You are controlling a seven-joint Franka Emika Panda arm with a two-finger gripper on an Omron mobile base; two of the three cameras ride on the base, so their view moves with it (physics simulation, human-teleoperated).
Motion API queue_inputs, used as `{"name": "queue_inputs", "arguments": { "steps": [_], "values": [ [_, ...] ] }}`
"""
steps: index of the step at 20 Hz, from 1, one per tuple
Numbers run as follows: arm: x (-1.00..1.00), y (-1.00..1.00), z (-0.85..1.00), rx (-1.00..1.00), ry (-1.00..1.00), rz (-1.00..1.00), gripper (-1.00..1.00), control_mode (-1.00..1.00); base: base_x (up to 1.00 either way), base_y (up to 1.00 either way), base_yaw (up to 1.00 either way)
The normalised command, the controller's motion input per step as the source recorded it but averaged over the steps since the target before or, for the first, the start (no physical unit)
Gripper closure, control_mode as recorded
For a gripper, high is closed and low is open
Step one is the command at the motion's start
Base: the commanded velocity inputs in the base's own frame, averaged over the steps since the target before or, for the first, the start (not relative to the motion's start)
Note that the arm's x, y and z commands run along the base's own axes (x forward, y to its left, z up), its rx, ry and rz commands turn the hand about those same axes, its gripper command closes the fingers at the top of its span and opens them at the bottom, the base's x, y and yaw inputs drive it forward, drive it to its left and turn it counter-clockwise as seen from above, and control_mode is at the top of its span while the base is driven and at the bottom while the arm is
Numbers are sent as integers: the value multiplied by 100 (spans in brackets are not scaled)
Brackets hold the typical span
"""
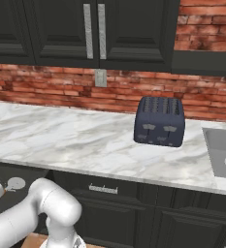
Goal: Take the pizza cutter from the drawer on the left and place it on the dining counter for cutting.
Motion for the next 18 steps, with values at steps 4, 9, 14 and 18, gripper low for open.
{"name": "queue_inputs", "arguments": {
  "steps": [4, 9, 14, 18],
  "values": [
    [2, 0, -29, 0, 0, -3, -100, -100, 0, 0, 0],
    [6, 0, -19, 0, 0, -1, -100, -100, 0, 0, 0],
    [7, 0, -19, 0, 0, 0, -100, -100, 0, 0, 0],
    [1, 0, -18, 0, 0, 0, -100, -100, 0, 0, 0]
  ]
}}
